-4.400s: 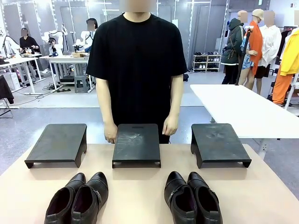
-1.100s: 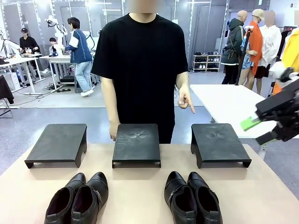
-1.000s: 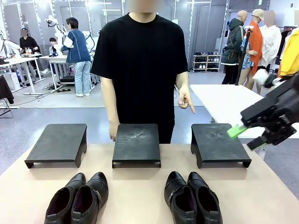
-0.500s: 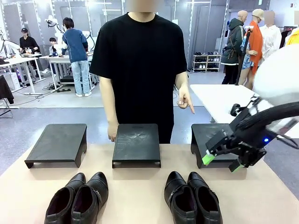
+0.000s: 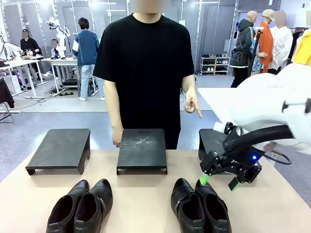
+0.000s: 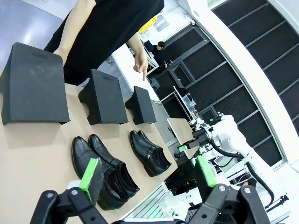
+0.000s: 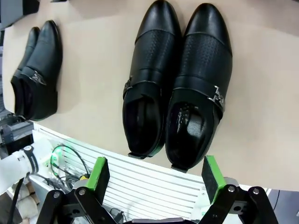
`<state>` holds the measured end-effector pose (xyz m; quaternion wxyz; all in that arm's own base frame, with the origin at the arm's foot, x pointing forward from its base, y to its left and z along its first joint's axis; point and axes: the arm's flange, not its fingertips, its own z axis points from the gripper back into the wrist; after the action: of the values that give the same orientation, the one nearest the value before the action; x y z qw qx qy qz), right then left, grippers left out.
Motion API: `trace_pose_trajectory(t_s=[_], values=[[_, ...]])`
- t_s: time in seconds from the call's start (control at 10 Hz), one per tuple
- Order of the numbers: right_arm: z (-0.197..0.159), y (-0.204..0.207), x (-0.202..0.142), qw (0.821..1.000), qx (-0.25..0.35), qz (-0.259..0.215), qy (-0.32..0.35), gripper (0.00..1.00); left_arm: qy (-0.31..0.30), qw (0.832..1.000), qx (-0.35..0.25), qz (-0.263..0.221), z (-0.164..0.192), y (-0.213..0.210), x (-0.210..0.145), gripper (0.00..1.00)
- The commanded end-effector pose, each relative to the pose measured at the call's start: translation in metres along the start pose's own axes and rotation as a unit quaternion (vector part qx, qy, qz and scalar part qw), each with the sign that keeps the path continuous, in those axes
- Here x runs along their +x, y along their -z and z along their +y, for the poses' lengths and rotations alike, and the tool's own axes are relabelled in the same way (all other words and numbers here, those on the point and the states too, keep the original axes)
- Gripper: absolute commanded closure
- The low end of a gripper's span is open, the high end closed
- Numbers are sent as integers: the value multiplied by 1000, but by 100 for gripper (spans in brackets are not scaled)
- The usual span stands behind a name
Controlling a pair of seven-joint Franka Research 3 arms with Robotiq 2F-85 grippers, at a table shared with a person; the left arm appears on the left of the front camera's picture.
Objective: Place the shoes on the stand as instructed by the person.
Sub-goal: Pick up one pair of Shoes and place it on the Shoes Stand indicated by the person.
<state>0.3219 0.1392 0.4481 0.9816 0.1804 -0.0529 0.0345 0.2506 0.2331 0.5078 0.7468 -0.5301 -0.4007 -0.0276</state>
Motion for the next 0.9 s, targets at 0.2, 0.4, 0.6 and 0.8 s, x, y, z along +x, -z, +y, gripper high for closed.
trace_pose_trajectory(t_s=[0.2,0.4,0.6,0.8], values=[[3,45,-14,999,-22,21,14,0,8,1000,-6,1,0,-2,2,0],[7,65,-15,999,-37,33,13,0,8,1000,-6,1,0,-2,2,0],[10,82,-13,998,-50,30,11,0,8,1000,-6,1,0,-2,2,0],[10,95,-7,997,-72,23,12,0,8,1000,-6,1,0,-2,2,0]])
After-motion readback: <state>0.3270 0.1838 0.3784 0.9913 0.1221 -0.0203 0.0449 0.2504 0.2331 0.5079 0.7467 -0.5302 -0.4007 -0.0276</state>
